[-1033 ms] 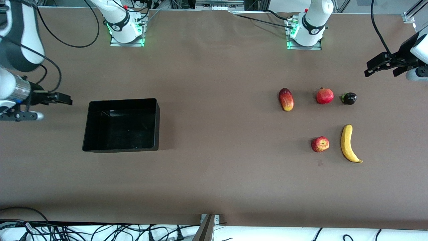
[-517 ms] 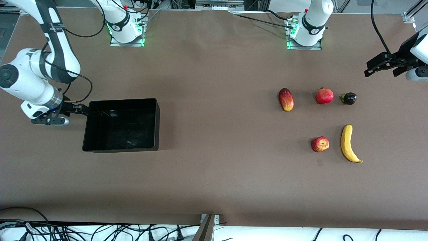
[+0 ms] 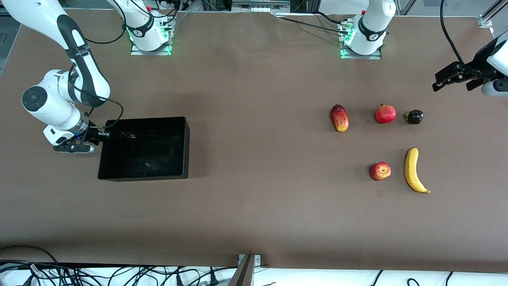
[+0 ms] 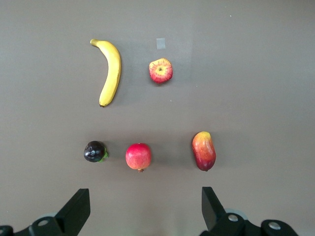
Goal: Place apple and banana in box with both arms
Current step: 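Reach the right gripper to the black box rim and grasp it, then drag the black box with the right gripper toward the fruit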
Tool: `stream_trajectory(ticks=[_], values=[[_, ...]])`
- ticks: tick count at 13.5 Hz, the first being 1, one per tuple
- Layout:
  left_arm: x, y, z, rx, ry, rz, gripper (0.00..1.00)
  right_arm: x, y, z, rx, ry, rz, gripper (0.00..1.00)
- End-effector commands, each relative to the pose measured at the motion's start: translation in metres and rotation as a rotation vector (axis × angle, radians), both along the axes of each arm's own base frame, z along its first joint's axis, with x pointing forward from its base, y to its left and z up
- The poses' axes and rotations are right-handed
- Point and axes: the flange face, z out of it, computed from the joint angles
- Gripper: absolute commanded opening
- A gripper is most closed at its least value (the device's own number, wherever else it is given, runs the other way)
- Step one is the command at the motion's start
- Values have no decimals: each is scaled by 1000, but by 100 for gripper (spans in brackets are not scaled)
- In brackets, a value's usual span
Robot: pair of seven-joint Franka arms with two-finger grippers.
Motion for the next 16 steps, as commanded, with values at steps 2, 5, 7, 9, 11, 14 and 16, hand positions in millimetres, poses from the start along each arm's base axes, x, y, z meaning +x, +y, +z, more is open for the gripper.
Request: stream_trajectory(ticks=[2, 5, 7, 9, 11, 14, 16], values=[[-5, 0, 4, 2, 0, -3, 100, 5, 9, -6, 3, -30, -45, 8], [-5, 0, 4, 2, 0, -3, 100, 9, 13, 0, 5, -42, -37, 0], [-5, 0, 3, 2, 3, -3, 100, 18, 23, 10, 7, -64, -5, 0], [-5, 0, 3, 2, 1, -3, 100, 27, 45, 25, 21, -85, 32, 0], [-5, 0, 3, 2, 1, -3, 100, 29, 77, 46, 41, -90, 81, 0], [-5, 1, 3, 2, 1, -3, 100, 50, 108, 82, 61, -6, 107, 0], [-5, 1, 3, 2, 1, -3, 100, 62, 163, 117, 68, 36, 86, 0]])
